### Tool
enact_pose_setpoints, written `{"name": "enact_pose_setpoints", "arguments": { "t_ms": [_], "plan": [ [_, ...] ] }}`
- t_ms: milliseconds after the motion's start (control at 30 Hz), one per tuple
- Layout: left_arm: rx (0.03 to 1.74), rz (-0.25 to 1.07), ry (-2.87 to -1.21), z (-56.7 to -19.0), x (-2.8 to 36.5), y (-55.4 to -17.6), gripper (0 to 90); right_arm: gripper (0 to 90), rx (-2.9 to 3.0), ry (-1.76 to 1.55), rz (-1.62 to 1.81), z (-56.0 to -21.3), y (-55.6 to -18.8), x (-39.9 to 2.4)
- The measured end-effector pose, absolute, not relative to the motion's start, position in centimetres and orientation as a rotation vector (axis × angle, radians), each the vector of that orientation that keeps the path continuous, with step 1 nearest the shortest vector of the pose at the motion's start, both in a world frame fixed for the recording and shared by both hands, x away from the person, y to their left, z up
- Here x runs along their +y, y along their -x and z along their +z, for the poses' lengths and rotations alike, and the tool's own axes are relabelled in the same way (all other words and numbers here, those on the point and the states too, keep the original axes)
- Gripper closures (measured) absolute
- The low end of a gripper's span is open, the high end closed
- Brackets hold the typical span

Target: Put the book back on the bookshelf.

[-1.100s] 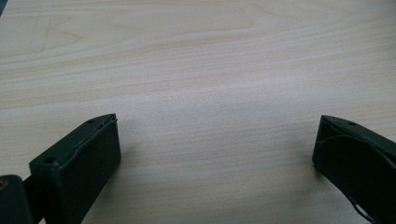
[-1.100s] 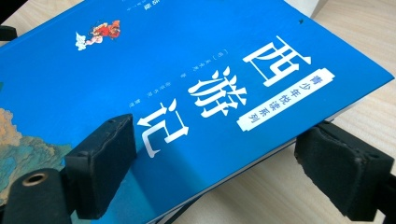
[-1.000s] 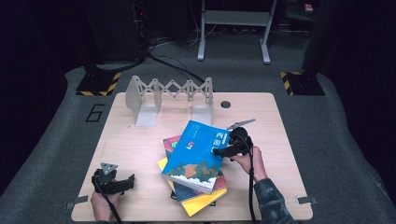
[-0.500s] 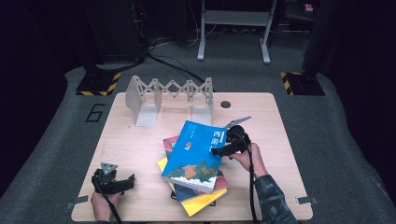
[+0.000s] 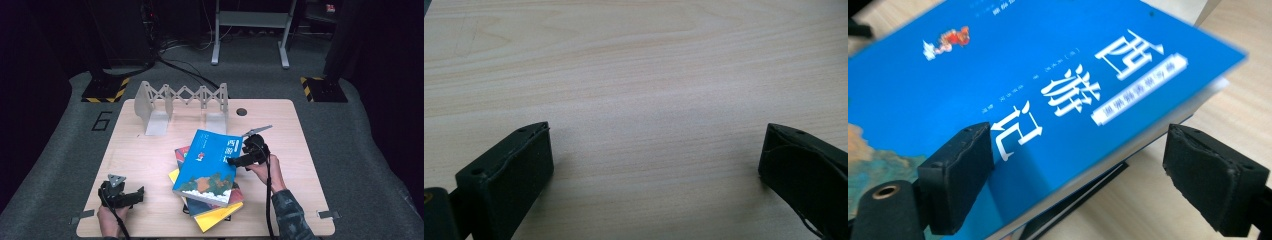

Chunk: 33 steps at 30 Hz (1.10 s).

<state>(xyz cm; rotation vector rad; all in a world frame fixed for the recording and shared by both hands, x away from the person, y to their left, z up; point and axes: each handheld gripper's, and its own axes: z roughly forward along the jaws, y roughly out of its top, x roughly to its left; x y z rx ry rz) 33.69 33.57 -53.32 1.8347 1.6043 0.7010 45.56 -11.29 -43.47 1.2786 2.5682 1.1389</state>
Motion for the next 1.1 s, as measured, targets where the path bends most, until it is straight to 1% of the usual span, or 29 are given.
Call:
{"name": "enact_pose_setpoints", "arguments": {
  "t_ms": [200,567,733,900,1000,1100],
  "plan": [
    [1.605,0.701,-1.834,-53.3,33.6,-33.7,0.8,9.5,2.591,-1.4,1.253,-44.7,-46.4,-11.6],
    [1.604,0.701,-1.835,-53.3,33.6,-33.7,0.8,9.4,2.585,-1.446,1.257,-44.9,-46.6,-11.4],
    [1.604,0.701,-1.834,-53.3,33.6,-33.7,0.8,14.4,2.562,-1.419,1.252,-44.3,-46.3,-11.5],
    [1.604,0.701,-1.835,-53.3,33.6,-33.7,0.8,17.2,2.552,-1.412,1.273,-44.0,-46.2,-11.7],
    [1.604,0.701,-1.834,-53.3,33.6,-33.7,0.8,21.0,2.546,-1.401,1.31,-43.6,-46.1,-12.0],
    [1.604,0.701,-1.834,-53.3,33.6,-33.7,0.8,21.7,2.54,-1.377,1.356,-43.1,-46.0,-11.9]
  ]
}}
